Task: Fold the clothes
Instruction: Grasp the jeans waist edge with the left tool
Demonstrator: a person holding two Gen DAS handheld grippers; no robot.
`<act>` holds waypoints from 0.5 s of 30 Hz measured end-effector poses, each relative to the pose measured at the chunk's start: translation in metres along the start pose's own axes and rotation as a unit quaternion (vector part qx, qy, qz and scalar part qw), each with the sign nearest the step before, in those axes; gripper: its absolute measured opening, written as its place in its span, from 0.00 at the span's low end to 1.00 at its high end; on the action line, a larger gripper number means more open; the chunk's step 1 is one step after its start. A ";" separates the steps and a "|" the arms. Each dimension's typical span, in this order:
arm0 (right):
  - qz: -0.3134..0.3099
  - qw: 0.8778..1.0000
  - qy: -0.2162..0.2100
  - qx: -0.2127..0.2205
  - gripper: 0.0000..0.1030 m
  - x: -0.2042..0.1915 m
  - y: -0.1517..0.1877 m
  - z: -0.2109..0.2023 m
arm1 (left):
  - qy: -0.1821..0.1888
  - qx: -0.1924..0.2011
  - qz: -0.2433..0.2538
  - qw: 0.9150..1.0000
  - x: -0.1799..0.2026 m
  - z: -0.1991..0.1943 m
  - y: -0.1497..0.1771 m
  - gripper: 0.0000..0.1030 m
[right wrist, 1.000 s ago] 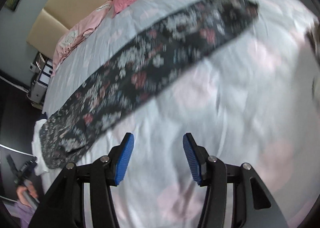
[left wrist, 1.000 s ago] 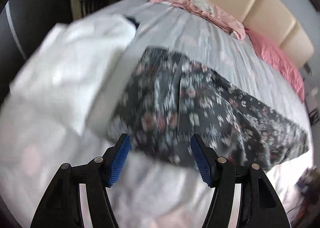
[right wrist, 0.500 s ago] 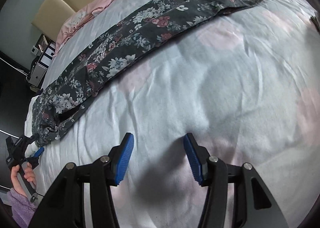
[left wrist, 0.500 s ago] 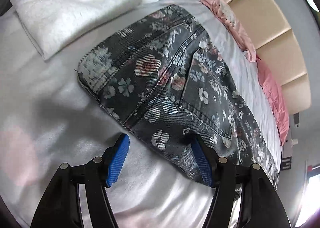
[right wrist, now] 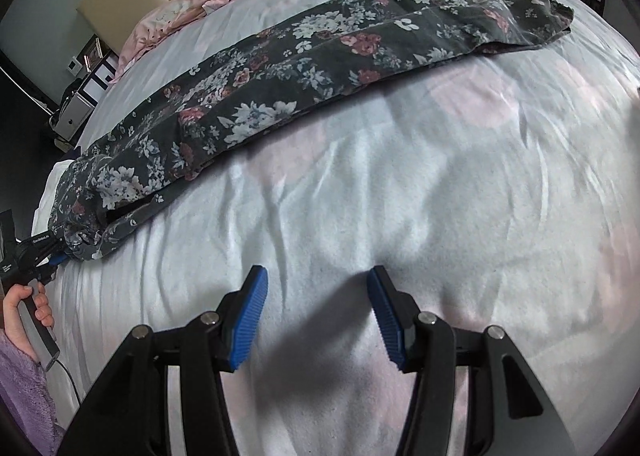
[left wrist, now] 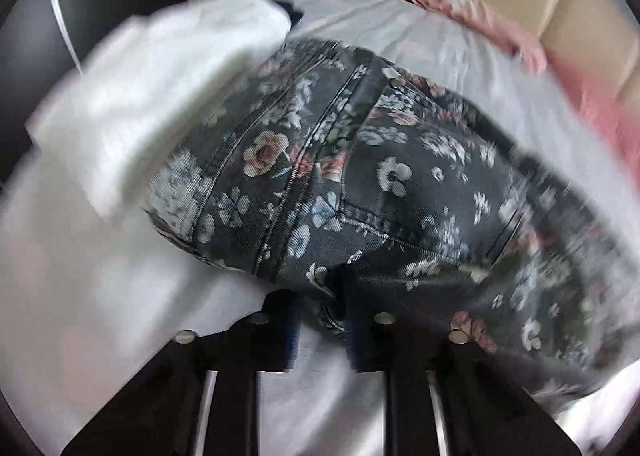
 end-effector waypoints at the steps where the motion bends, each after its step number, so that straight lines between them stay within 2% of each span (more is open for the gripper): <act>1: 0.001 1.000 -0.002 0.000 0.50 0.001 0.000 -0.001 | -0.021 0.001 0.019 1.000 0.003 -0.001 0.000 0.15; 6: 0.012 1.000 -0.014 -0.005 0.50 0.005 -0.001 0.000 | -0.040 -0.009 0.034 0.999 0.000 0.005 0.001 0.15; 10: 0.024 0.999 -0.028 -0.009 0.50 0.012 -0.004 -0.001 | -0.061 -0.009 0.083 0.995 0.006 0.007 0.008 0.19; 15: 0.052 0.998 -0.046 -0.007 0.50 0.028 -0.014 -0.002 | -0.053 -0.013 0.067 0.996 -0.002 0.004 0.009 0.25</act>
Point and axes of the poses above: each gripper's, at about its wrist camera, not at the fingertips, and z roughly the way its jaws point, x to its right, y to its underside, the point moved 3 cm from there along z, roughly the way its jaws point, and after that the axes turned 13 degrees about y, right-handed, at the moved point
